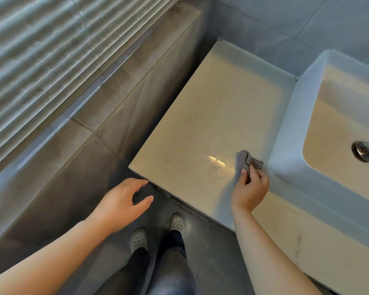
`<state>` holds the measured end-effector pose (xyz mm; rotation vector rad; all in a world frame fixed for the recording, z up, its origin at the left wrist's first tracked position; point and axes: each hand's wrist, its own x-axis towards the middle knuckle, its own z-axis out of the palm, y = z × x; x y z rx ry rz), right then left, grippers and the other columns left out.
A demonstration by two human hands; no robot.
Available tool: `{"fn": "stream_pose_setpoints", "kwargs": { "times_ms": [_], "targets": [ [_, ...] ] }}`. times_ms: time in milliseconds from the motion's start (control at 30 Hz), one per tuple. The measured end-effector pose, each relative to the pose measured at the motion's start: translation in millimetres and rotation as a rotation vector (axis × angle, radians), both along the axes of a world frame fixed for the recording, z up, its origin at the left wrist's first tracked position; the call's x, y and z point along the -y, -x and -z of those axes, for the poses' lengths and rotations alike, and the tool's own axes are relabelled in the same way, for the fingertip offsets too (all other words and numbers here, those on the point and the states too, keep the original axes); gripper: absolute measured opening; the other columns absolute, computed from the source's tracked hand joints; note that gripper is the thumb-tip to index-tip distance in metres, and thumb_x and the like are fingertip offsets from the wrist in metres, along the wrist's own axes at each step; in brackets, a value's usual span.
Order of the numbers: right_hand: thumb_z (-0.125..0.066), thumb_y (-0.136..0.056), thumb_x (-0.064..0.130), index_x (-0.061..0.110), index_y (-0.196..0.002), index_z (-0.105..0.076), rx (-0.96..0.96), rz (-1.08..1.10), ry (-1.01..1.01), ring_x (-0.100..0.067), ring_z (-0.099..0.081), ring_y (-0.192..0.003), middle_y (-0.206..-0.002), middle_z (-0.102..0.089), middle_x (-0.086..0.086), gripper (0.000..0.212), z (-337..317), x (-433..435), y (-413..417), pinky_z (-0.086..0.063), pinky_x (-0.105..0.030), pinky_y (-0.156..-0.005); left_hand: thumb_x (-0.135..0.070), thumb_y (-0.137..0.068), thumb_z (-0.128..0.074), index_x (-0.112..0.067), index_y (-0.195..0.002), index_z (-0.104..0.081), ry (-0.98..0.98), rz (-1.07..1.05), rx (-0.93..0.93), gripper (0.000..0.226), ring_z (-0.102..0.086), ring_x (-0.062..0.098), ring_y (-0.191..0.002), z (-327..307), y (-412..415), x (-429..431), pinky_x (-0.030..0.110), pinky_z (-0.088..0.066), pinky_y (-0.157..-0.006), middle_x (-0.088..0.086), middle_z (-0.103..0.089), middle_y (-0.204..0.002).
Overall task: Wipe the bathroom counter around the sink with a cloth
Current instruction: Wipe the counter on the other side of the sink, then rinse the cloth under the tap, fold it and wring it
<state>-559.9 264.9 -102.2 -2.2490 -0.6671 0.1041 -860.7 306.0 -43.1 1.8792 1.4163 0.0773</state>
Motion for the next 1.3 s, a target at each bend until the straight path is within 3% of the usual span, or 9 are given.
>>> {"fn": "stream_pose_setpoints", "kwargs": {
  "times_ms": [167, 433, 567, 667, 767, 900, 1067, 1200, 1300],
  "targets": [
    [-0.063, -0.088, 0.010, 0.003, -0.111, -0.068, 0.062, -0.138, -0.002, -0.031, -0.052, -0.100, -0.110, -0.060, -0.014, 0.024, 6.6, -34.8, 39.9, -0.039, -0.025, -0.077, -0.047, -0.087, -0.056, -0.029, -0.133, -0.049, -0.015, -0.045, -0.025, 0.051, -0.051, -0.002, -0.109, 0.5, 13.6, -2.8, 0.013, -0.043, -0.073, -0.015, -0.052, -0.128],
    [-0.061, -0.090, 0.020, 0.016, -0.118, -0.066, 0.034, -0.539, 0.058, -0.011, -0.051, -0.104, -0.117, -0.058, -0.001, 0.028, 3.6, -25.5, 136.0, -0.042, -0.015, -0.082, -0.044, -0.087, -0.058, -0.024, -0.134, -0.050, 0.021, -0.151, -0.050, 0.051, -0.052, 0.002, -0.114, 1.2, 52.0, -0.2, 0.015, -0.040, -0.079, -0.010, -0.054, -0.130],
    [-0.061, -0.090, 0.019, 0.016, -0.115, -0.066, -0.114, -0.694, 0.074, -0.005, -0.050, -0.101, -0.111, -0.057, 0.005, 0.026, -5.8, -9.0, 165.2, -0.043, -0.011, -0.083, -0.041, -0.088, -0.059, -0.021, -0.135, -0.050, 0.046, -0.177, -0.016, 0.052, -0.052, 0.004, -0.115, 0.3, 71.6, 2.5, 0.010, -0.037, -0.079, -0.006, -0.054, -0.131],
    [-0.059, -0.091, 0.021, 0.019, -0.113, -0.067, -0.359, -0.777, 0.126, 0.004, -0.054, -0.098, -0.105, -0.056, 0.011, 0.023, -23.2, 2.9, 169.7, -0.045, -0.007, -0.082, -0.041, -0.088, -0.059, -0.021, -0.135, -0.049, 0.062, -0.176, 0.003, 0.052, -0.052, 0.006, -0.116, -3.4, 81.8, 4.5, 0.018, -0.040, -0.090, -0.005, -0.054, -0.131],
    [-0.062, -0.090, 0.020, 0.021, -0.108, -0.068, -0.465, -0.685, 0.107, 0.011, -0.055, -0.094, -0.101, -0.061, 0.011, 0.019, -49.4, 14.7, 158.3, -0.043, -0.002, -0.078, -0.041, -0.088, -0.059, -0.021, -0.134, -0.050, 0.046, -0.147, 0.034, 0.051, -0.053, 0.005, -0.114, -11.3, 82.5, 3.8, 0.022, -0.042, -0.095, -0.006, -0.056, -0.128],
    [-0.064, -0.088, 0.017, 0.017, -0.108, -0.068, -0.513, -0.487, 0.027, 0.008, -0.057, -0.093, -0.101, -0.064, 0.009, 0.020, -94.6, 29.3, 128.7, -0.041, -0.001, -0.077, -0.043, -0.088, -0.058, -0.023, -0.133, -0.051, 0.028, -0.064, 0.110, 0.050, -0.054, 0.004, -0.112, -29.5, 67.6, -5.5, 0.029, -0.045, -0.098, -0.009, -0.057, -0.127],
    [-0.067, -0.086, 0.014, 0.019, -0.101, -0.071, -0.340, -0.389, -0.001, 0.000, -0.060, -0.095, -0.099, -0.065, 0.009, 0.017, -143.7, 59.4, 84.6, -0.042, -0.015, -0.083, -0.040, -0.089, -0.059, -0.022, -0.132, -0.052, 0.014, 0.107, 0.186, 0.048, -0.055, 0.002, -0.109, -59.9, 25.3, -23.2, 0.028, -0.047, -0.096, -0.009, -0.057, -0.125],
    [-0.069, -0.083, 0.010, 0.019, -0.100, -0.073, -0.105, -0.407, 0.069, 0.006, -0.056, -0.089, -0.091, -0.059, 0.016, 0.019, -181.1, 83.2, 49.3, -0.036, -0.004, -0.078, -0.042, -0.088, -0.058, -0.026, -0.128, -0.054, -0.003, 0.210, 0.237, 0.043, -0.055, 0.003, -0.109, -86.9, -19.5, -31.0, 0.028, -0.045, -0.096, -0.013, -0.059, -0.119],
    [-0.069, -0.082, 0.009, 0.021, -0.098, -0.074, -0.104, -0.377, 0.021, 0.003, -0.058, -0.090, -0.092, -0.060, 0.017, 0.020, -207.5, 99.3, 21.0, -0.037, -0.004, -0.077, -0.042, -0.089, -0.058, -0.025, -0.128, -0.053, -0.021, 0.289, 0.281, 0.043, -0.056, 0.003, -0.108, -106.0, -61.2, -29.1, 0.026, -0.045, -0.096, -0.014, -0.060, -0.118]
  ]
}}
